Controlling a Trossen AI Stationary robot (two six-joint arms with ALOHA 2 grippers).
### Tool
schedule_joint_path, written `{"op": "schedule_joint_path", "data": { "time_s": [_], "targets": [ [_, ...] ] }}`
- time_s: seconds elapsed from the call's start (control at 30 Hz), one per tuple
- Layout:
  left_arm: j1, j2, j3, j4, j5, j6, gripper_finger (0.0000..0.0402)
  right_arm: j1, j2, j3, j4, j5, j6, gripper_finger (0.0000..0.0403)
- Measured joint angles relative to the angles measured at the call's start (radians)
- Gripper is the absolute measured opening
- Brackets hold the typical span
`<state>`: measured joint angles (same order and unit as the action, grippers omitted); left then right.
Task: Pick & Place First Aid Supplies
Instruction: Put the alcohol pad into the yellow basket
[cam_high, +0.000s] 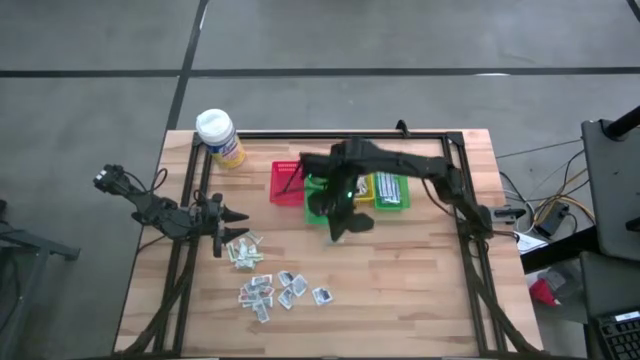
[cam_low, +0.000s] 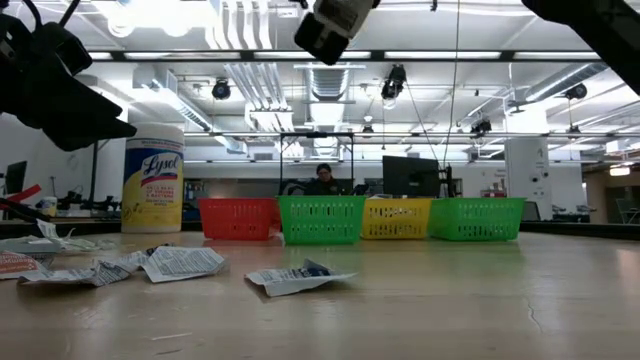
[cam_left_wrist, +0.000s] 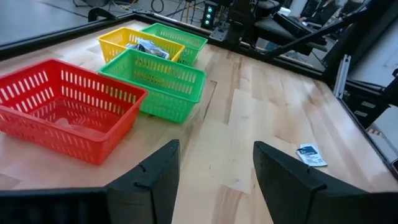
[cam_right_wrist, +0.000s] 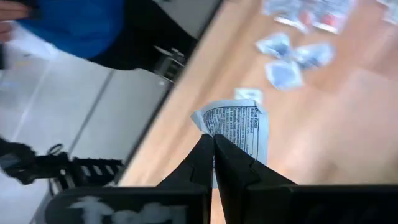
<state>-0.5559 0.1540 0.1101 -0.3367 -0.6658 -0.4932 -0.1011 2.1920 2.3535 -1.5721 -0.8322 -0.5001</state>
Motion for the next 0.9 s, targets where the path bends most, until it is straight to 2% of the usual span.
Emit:
{"op": "schedule_joint_path", "data": {
  "time_s": [0.23,0.53,0.9],
  "targets": [
    [0.000,0.002,0.000,-0.001,-0.010,0.033,0.0197,-0.102,-0.039,0.000,0.001,0.100,0.053,0.0008],
    [0.000,0.009,0.000,-0.002,-0.017,0.052,0.0197,-0.174,-0.077,0.000,0.001,0.399,0.083,0.0008],
    [0.000,0.009,0.000,-0.003,-0.044,0.054,0.0197,-0.184,-0.076,-0.003,0.001,0.746,0.085,0.0008]
  ]
}}
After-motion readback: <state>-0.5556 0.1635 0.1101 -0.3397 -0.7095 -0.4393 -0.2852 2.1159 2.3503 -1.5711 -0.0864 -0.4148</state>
